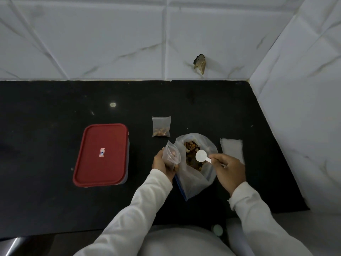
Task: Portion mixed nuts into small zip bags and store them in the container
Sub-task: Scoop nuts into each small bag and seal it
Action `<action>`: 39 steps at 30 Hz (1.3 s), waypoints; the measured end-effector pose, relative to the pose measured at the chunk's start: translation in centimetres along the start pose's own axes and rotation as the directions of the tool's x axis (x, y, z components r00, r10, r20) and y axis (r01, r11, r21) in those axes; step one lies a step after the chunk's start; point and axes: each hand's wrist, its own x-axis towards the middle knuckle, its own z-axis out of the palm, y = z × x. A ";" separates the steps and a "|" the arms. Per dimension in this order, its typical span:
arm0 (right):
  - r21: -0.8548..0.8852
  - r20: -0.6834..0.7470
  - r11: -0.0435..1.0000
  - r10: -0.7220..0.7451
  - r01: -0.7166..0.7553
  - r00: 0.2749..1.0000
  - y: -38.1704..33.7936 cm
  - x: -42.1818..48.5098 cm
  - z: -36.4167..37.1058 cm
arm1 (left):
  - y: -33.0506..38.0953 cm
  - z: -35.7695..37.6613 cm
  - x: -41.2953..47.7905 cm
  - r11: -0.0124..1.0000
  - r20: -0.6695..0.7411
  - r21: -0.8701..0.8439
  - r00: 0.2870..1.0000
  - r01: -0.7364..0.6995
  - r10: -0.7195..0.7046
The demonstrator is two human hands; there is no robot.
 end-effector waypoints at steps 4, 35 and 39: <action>-0.062 0.038 0.997 -0.045 0.047 0.998 1.1 0.0 1.2 | -0.1 -0.4 -0.2 1.000 -0.021 0.006 1.000 0.015 -0.015; -0.073 0.162 0.842 -0.518 0.534 0.840 -9.9 0.5 2.5 | 2.8 -0.2 -3.1 0.883 -0.044 0.230 0.901 -0.410 0.431; -0.011 0.202 0.804 -0.580 0.594 0.789 -12.2 1.0 0.6 | 4.2 -1.0 -5.7 0.589 0.416 0.373 0.697 -0.717 0.584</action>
